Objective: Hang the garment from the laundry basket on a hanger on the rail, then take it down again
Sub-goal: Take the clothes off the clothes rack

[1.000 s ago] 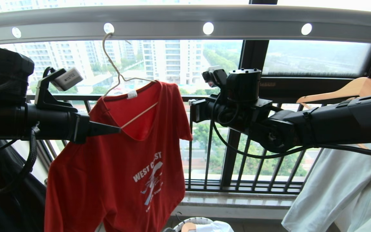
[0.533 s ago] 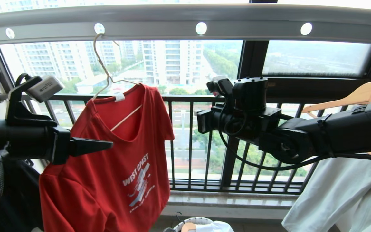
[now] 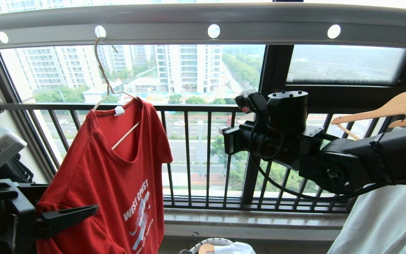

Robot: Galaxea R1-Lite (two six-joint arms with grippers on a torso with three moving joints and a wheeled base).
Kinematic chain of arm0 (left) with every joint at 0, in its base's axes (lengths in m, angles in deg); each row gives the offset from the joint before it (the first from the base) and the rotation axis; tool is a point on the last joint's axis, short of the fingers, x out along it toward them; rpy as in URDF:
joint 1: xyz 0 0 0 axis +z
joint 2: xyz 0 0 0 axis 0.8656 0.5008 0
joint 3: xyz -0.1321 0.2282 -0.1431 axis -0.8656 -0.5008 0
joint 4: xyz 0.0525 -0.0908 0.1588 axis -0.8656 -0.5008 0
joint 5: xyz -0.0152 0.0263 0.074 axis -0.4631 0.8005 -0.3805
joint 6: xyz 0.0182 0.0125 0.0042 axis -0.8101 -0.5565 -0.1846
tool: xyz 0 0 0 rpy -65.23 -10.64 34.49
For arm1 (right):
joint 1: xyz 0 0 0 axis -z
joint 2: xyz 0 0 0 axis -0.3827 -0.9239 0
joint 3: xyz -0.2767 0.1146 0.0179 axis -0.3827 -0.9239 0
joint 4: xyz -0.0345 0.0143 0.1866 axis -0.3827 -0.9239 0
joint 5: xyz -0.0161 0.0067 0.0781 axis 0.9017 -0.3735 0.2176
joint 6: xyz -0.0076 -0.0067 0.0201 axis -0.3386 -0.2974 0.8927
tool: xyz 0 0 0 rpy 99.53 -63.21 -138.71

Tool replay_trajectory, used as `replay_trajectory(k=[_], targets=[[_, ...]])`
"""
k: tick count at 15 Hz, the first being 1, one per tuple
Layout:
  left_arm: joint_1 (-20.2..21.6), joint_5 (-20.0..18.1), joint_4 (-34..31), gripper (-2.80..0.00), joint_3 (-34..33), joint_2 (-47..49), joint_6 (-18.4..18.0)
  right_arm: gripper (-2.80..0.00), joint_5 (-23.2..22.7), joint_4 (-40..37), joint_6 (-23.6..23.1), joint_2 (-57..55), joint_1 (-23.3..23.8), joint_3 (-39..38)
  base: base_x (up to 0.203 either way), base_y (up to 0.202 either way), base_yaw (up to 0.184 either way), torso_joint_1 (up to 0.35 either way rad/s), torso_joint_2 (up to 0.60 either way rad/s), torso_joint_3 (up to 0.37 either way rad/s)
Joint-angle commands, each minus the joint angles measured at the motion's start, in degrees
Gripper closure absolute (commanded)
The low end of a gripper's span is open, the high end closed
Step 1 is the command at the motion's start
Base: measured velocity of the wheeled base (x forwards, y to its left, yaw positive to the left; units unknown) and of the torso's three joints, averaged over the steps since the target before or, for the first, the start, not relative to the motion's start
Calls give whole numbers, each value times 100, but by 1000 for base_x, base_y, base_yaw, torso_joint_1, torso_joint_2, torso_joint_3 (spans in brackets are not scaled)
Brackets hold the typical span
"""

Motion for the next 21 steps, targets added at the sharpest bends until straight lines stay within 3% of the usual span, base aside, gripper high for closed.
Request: replay_trajectory(k=[1,5,6,11,15,17,21], targets=[[2,326,2,-280,-403,-412,-101,0,-4,14,8,43,-5,-60,0,0,0,0,0,0],[2,406,14,-280,-1199,-947,-201,0,-13,14,8,8,-1,-95,0,0,0,0,0,0],[2,434,30,0,-1372,-1073,-293,0,-13,14,8,-1,4,-95,0,0,0,0,0,0],[9,450,43,0,-1453,-1012,-287,0,-13,14,24,-60,4,-95,0,0,0,0,0,0],[11,453,46,0,-1465,-1077,-67,0,-13,14,32,-66,4,-134,0,0,0,0,0,0],[16,468,53,0,-1465,-1108,318,0,-13,74,51,-62,4,-244,0,0,0,0,0,0],[51,1002,55,0,-1845,-1144,1125,0,-4,497,105,-62,4,-455,0,0,0,0,0,0]])
